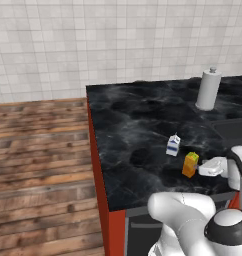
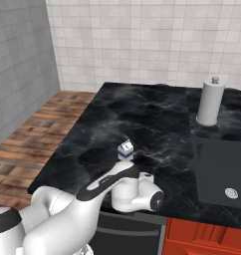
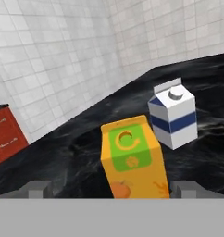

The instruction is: Pick the milk, boxed drink from the counter and place them in the open cabinet.

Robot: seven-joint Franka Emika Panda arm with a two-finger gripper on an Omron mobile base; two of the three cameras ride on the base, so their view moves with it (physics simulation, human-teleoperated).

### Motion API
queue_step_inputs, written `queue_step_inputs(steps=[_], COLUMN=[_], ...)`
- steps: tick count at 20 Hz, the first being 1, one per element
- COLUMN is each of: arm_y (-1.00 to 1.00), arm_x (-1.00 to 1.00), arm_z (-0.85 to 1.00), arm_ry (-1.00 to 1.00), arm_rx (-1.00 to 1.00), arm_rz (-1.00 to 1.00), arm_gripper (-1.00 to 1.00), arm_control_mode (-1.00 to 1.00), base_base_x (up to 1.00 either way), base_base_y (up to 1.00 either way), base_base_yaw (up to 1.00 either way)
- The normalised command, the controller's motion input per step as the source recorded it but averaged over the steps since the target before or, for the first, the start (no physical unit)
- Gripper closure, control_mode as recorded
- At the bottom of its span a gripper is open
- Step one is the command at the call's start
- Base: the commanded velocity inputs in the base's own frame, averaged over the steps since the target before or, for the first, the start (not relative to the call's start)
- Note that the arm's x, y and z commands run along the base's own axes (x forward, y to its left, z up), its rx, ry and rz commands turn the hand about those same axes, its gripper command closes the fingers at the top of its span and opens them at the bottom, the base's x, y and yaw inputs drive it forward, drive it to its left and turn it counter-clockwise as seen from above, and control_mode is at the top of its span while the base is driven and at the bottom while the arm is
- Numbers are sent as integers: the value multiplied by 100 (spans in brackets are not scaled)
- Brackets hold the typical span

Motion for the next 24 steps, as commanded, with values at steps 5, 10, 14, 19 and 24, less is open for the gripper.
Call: queue_step_inputs(steps=[5,10,14,19,24], arm_y=[0,0,0,0,0], arm_x=[0,7,9,15,17], arm_z=[0,0,0,-5,-9], arm_ry=[0,0,0,0,0], arm_rx=[-1,0,0,0,0], arm_rz=[2,0,0,0,0], arm_gripper=[-100,-100,-100,-100,-100], arm_control_mode=[-100,-100,-100,-100,-100], base_base_x=[0,0,0,0,0], base_base_y=[0,0,0,0,0], base_base_yaw=[0,0,0,0,0])
